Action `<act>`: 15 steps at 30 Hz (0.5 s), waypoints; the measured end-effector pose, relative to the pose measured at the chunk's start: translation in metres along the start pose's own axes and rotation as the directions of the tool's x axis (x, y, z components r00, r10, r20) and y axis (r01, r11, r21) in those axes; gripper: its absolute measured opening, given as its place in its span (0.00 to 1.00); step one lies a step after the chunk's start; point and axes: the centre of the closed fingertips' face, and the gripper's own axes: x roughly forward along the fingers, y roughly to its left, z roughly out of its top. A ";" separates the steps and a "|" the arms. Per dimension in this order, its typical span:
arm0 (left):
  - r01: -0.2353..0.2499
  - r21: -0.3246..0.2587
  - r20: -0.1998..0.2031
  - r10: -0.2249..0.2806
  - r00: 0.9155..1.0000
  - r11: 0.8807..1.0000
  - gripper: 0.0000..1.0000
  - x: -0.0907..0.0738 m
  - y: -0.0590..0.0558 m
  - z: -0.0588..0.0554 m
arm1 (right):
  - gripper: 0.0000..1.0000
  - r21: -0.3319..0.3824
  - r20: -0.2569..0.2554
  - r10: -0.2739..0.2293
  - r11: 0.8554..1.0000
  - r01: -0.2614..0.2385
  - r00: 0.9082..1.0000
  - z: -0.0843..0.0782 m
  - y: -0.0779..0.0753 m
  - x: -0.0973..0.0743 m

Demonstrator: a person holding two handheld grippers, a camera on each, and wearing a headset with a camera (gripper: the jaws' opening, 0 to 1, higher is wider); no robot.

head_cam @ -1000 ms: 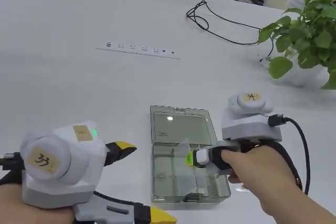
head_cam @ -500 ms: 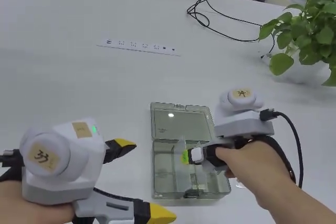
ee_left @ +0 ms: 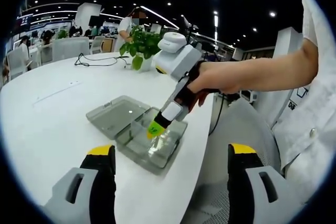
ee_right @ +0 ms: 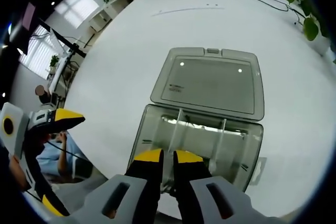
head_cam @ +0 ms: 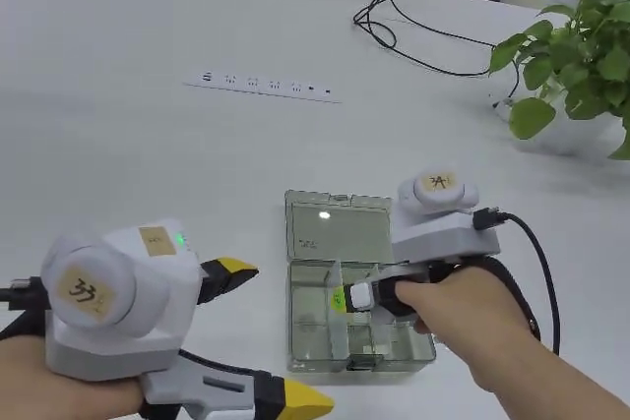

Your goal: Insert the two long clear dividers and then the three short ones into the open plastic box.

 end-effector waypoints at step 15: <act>-0.011 0.002 -0.005 0.011 1.000 1.000 0.91 -0.002 0.000 0.000 | 0.10 -0.006 0.008 0.035 0.999 -0.034 0.999 -0.002 -0.002 0.006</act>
